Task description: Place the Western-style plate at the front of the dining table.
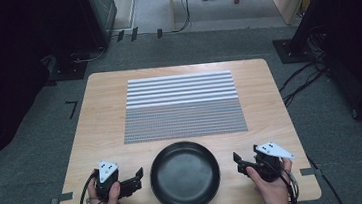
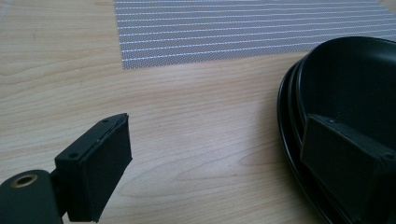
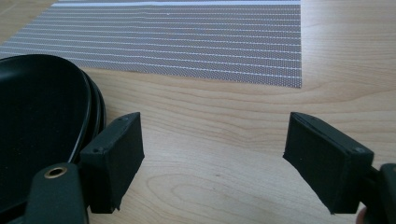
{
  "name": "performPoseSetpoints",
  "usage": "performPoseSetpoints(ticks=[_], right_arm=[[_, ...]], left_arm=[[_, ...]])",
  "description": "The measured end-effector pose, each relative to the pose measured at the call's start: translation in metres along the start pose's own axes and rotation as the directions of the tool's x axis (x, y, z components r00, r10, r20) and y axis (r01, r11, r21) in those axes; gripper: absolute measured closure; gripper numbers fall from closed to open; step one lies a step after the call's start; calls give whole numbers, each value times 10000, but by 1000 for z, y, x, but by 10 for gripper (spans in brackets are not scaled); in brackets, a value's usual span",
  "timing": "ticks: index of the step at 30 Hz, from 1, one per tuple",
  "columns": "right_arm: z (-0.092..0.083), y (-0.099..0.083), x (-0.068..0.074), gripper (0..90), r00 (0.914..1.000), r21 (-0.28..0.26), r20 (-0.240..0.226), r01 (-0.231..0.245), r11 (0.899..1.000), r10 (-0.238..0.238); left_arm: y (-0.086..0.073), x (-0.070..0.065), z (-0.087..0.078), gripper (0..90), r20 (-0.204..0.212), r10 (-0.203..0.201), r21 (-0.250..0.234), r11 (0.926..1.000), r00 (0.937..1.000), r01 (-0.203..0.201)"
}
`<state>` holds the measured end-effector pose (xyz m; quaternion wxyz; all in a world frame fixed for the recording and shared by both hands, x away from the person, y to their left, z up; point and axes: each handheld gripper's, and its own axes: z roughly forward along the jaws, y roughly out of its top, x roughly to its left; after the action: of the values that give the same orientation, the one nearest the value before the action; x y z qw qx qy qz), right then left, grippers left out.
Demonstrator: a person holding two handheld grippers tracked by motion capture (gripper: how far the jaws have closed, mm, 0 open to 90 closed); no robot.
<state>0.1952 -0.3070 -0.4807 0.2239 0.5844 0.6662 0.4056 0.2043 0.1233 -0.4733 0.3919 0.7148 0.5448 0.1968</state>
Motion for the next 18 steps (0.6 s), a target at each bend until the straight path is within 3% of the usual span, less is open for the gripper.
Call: performPoseSetpoints(ticks=[15, 18], right_arm=[[4, -1, 12, 216, 9994, -42, -333, -129, 9999, 127], [5, -1, 18, 272, 9991, -167, -417, -105, 9998, 98]], left_arm=[[0, -11, 2, 86, 562, -108, 47, 9999, 9984, 106], [0, -14, 3, 86, 713, -147, 79, 9999, 9973, 142]])
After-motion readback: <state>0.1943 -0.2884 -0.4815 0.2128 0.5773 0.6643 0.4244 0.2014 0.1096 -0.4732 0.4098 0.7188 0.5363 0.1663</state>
